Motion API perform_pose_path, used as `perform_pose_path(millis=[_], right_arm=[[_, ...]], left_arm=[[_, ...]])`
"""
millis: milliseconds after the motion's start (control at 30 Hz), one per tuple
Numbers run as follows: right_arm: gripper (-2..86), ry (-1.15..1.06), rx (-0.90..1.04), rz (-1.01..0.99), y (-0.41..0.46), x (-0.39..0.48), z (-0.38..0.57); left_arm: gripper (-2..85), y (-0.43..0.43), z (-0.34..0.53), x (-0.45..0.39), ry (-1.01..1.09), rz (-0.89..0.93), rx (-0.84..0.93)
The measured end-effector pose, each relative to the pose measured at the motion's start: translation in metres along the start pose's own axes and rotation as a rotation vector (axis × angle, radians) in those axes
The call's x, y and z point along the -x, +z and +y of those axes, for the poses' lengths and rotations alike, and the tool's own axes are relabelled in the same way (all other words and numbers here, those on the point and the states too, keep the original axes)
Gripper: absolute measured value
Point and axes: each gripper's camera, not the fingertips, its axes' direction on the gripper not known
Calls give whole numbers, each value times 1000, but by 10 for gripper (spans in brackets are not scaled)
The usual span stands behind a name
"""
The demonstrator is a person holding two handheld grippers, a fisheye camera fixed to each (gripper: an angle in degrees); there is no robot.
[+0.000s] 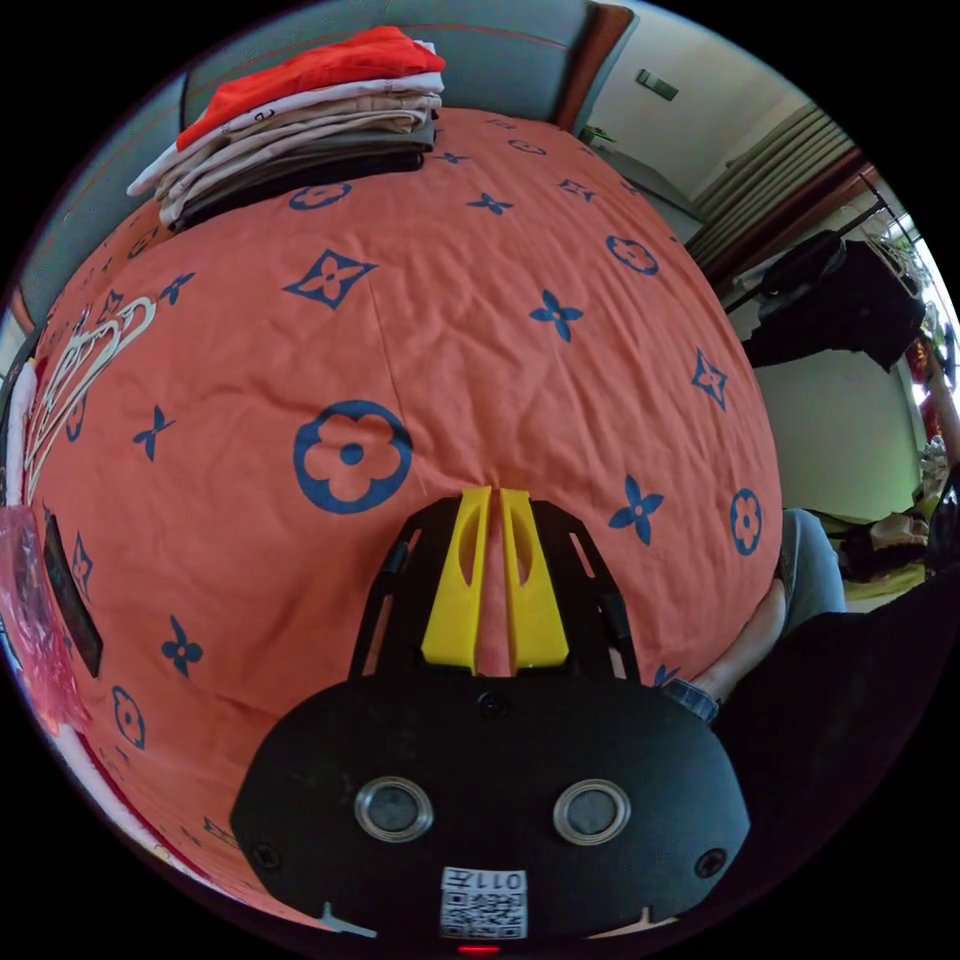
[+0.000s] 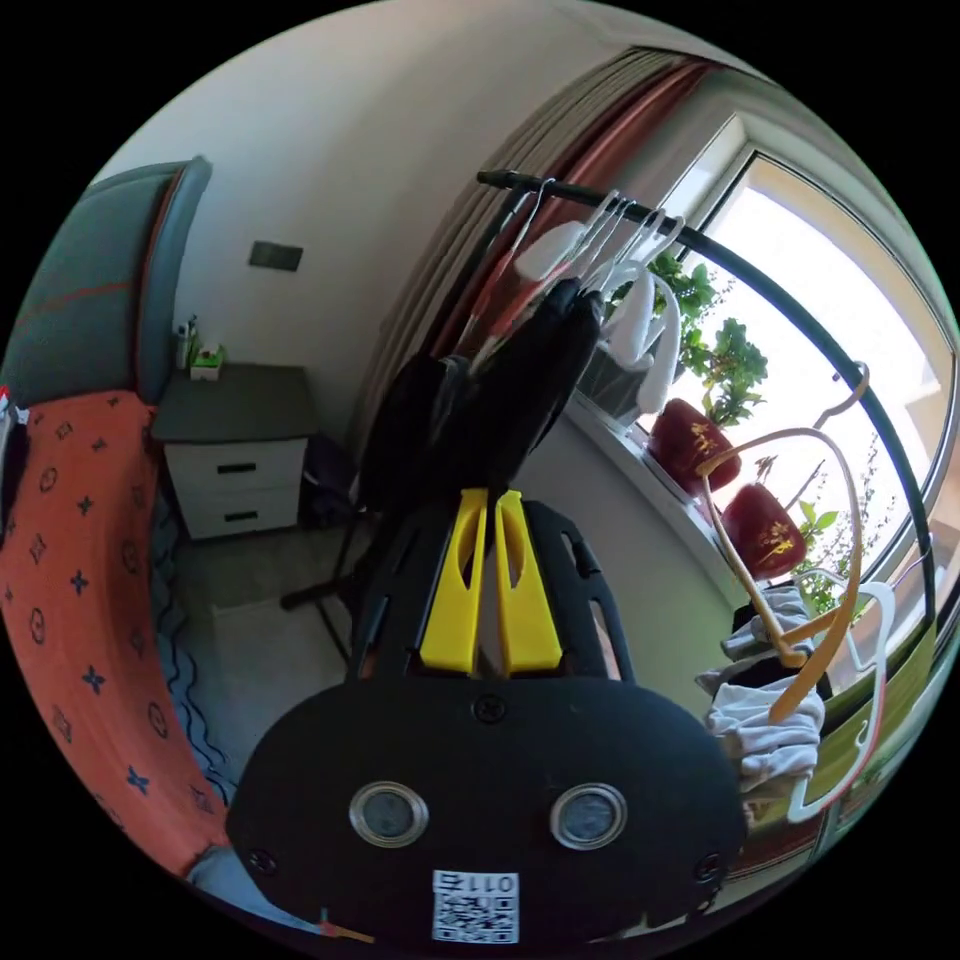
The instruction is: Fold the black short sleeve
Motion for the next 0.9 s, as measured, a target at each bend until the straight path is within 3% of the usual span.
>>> perform_pose_path(millis=[400, 900], right_arm=[[9, -22, 89, -31, 14, 24, 38], [9, 291, 30, -123, 24, -14, 109]], left_arm=[[3, 10, -2, -30, 30, -57, 4], [3, 29, -3, -69, 82, -149, 18]])
